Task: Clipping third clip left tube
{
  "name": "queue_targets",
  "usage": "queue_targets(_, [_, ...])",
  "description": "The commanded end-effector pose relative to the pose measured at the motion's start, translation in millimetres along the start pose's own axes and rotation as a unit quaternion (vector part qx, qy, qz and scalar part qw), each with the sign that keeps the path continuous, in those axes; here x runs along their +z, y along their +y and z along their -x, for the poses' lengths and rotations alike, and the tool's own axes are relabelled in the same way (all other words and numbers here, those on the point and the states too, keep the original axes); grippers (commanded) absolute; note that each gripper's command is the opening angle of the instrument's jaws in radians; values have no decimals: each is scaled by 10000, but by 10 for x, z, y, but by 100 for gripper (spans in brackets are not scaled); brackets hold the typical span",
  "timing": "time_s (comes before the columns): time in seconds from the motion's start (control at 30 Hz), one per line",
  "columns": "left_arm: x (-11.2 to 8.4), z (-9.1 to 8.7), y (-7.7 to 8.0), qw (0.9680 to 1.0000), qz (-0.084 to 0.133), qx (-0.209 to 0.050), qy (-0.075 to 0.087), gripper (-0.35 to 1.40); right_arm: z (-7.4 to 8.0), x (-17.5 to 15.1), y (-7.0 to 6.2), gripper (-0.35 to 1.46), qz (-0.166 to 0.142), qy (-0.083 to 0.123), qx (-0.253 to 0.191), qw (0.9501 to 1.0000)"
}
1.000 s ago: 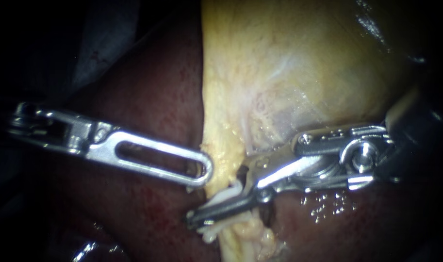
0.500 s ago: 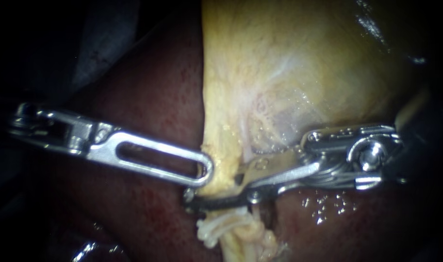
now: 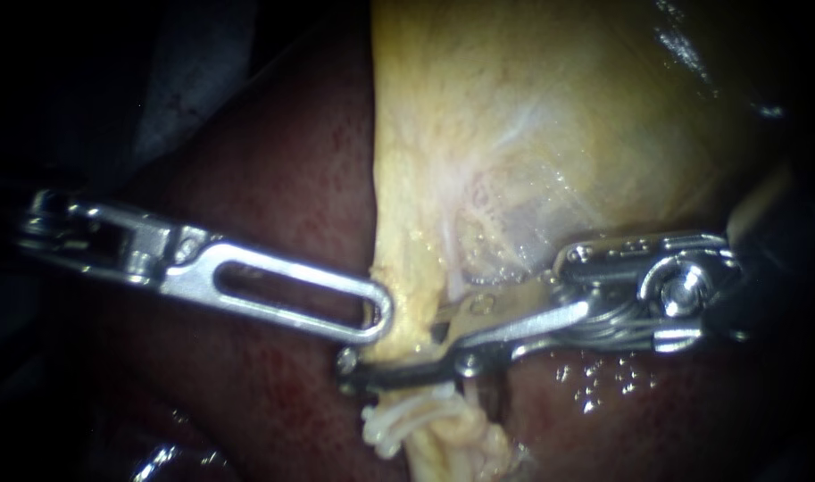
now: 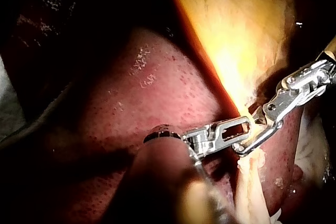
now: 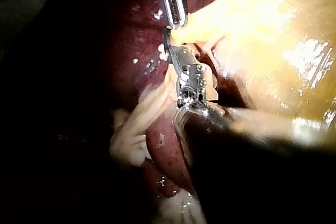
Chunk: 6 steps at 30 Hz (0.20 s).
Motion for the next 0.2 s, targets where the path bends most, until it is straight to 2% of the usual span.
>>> queue_targets(0.03, [0,0,0,10000,2,-3,-2,-35,0,0,0,-29,-1,2,19,10000])
queue_targets(0.2, [1,1,0,10000,4,-4,-5,-35,0,0,0,-28,-2,2,19,10000])
